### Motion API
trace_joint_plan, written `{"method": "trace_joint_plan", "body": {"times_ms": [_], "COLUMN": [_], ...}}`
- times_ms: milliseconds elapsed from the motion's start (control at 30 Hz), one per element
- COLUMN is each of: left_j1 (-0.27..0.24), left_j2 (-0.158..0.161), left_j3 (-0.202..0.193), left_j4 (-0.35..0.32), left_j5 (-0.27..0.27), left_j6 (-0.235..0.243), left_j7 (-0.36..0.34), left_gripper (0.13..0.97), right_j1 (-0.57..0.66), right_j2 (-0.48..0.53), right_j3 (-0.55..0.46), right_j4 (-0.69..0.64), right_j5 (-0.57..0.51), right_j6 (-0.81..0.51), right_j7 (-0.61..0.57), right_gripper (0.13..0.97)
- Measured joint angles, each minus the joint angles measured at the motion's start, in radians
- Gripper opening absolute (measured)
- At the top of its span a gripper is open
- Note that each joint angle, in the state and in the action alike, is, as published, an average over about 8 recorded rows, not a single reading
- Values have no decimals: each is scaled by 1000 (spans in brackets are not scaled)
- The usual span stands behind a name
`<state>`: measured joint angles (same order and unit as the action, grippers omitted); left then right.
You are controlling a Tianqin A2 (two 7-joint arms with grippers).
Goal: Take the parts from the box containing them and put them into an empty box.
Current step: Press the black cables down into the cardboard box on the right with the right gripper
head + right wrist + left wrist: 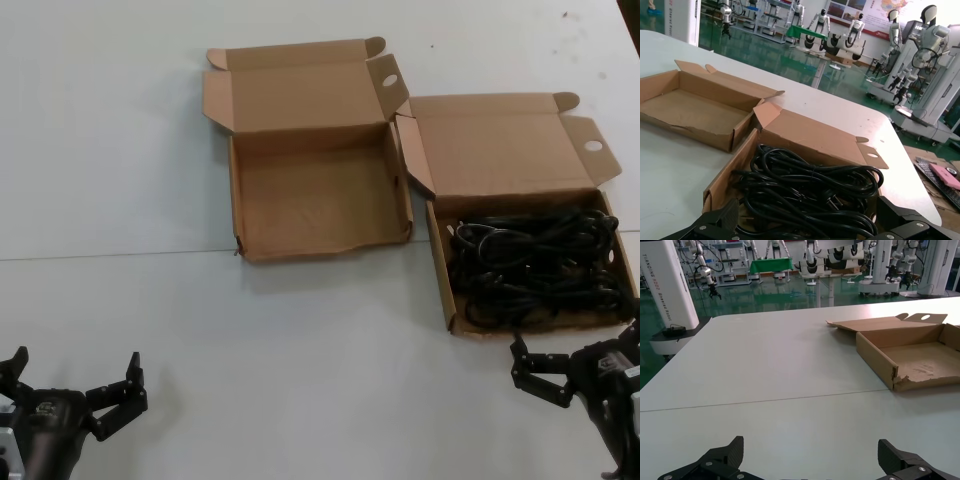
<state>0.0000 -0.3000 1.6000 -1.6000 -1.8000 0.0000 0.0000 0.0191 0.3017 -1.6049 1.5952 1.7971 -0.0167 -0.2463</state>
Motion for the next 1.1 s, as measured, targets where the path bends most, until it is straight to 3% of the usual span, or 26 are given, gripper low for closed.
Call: {"method": "trace_joint_plan", "body": {"times_ms": [533,833,1100], "left_j1": [0,0,0], "left_j2": [0,0,0], "left_j3": [0,0,0], "left_j4": [0,0,0], "left_j5": [0,0,0], "left_j6": [0,0,0], "left_j7": [0,0,0], "left_gripper": [874,730,523], "right_j1": [0,4,8], "right_j2": [0,-10,-21], "right_j3": [0,6,17], "right_j4": [0,-1,5], "right_j5": [0,-10,-32], "right_j6": [0,-7,-22], "right_j7": [0,0,0], "right_gripper": [966,966,966]}}
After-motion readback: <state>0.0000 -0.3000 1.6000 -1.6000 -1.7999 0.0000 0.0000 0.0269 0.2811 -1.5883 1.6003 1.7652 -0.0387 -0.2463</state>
